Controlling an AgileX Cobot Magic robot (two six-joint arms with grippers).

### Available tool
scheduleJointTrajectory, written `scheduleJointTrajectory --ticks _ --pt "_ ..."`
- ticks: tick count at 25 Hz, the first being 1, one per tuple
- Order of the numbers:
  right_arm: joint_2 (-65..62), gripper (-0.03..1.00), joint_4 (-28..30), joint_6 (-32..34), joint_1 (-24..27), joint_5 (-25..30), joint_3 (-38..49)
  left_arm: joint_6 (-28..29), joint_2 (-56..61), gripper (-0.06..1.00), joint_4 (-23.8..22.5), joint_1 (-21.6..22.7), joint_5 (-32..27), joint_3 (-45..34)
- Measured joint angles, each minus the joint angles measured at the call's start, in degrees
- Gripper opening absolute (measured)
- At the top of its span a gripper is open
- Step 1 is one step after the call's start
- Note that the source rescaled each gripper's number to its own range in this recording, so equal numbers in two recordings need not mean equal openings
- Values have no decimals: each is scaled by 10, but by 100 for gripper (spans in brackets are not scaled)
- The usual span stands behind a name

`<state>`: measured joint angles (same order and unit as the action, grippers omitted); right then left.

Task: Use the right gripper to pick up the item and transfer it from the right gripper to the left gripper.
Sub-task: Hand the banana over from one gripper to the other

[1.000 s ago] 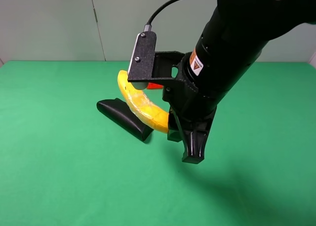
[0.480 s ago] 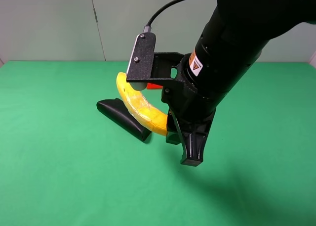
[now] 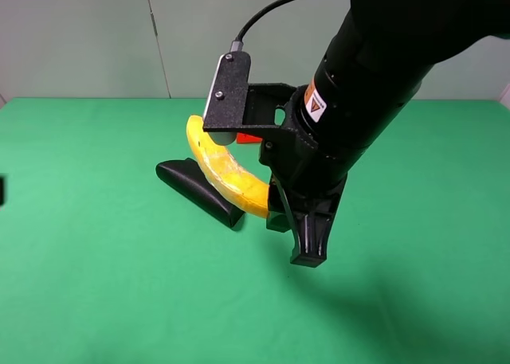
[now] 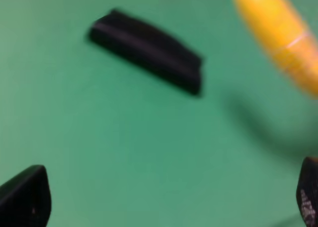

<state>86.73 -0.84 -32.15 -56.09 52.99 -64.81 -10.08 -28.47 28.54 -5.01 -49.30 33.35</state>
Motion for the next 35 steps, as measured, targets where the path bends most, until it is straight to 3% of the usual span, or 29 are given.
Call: scheduleJointTrajectory --ticks 7,19,24,31,35 --pt "0 0 0 -1 0 -3 0 -130 -133 98 205 0 94 0" --pt "0 0 0 -7 0 -18 0 -361 -328 96 481 0 107 0" --pt "0 0 0 -7 0 -20 0 -423 -400 96 553 -3 87 0" --pt "0 0 -1 -7 0 -31 0 -470 -468 96 611 -59 86 0" --pt "0 0 -2 -8 0 -32 0 -504 -496 96 665 -69 86 0"
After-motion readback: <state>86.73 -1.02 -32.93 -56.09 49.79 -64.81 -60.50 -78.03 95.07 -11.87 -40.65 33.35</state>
